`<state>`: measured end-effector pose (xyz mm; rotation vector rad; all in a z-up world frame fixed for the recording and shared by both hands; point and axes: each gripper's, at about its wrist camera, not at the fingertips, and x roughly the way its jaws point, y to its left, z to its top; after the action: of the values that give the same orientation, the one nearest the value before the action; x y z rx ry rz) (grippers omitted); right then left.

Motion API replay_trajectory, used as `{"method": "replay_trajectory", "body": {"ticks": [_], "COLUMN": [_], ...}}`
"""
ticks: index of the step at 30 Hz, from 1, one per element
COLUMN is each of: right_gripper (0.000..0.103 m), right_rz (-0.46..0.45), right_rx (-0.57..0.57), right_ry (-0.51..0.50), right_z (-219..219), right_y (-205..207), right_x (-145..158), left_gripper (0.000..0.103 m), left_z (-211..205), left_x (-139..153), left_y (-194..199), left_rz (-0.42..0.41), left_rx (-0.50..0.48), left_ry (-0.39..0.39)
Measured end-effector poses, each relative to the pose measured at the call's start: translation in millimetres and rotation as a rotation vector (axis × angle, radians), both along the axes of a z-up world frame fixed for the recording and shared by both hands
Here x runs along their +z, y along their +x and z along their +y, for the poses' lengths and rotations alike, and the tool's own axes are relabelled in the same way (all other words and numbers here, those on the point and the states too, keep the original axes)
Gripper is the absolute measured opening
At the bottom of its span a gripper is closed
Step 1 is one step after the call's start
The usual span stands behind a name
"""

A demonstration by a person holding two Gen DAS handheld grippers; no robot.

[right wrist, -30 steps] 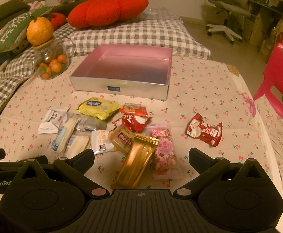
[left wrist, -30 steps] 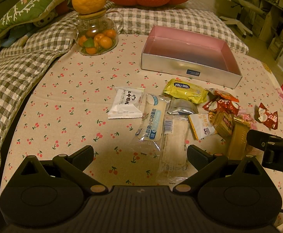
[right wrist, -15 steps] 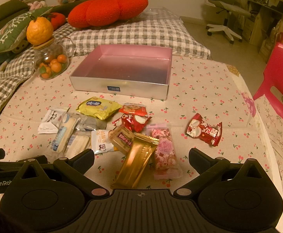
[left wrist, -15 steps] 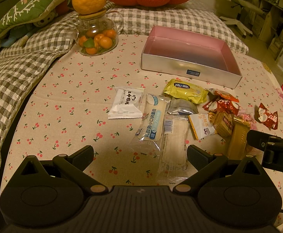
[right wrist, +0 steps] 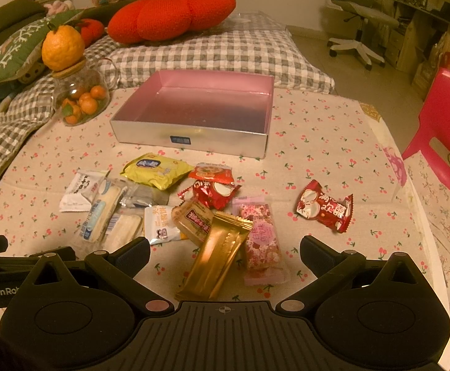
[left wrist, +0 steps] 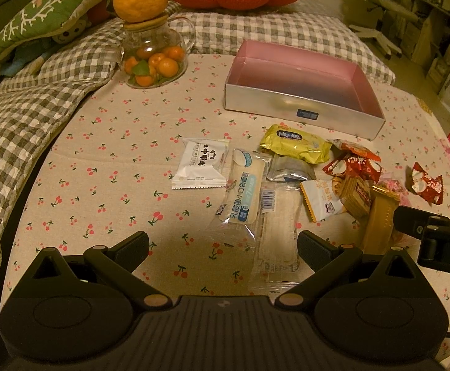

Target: Organize snacks

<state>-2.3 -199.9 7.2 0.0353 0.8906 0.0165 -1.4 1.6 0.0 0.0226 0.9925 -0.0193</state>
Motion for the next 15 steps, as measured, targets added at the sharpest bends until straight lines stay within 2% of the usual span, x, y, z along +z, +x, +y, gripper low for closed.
{"method": "replay_trajectory", "body": {"ticks": [11,15], "right_gripper": [0.103,0.103], "right_rz": [0.017,0.051], "right_rx": [0.013,0.054], "right_ry": [-0.014,0.036], "right_z": [-3,-8], "right_y": [4,10], "right_x": [1,4], "left_gripper": [0.102,0.102], "left_z": [0,0], "left_x": [1,3], "left_y": [3,8], "left_rz": [-0.017,-0.040], "left_rx": [-0.019,-0.029], "left_ry": [0.007,0.008]}}
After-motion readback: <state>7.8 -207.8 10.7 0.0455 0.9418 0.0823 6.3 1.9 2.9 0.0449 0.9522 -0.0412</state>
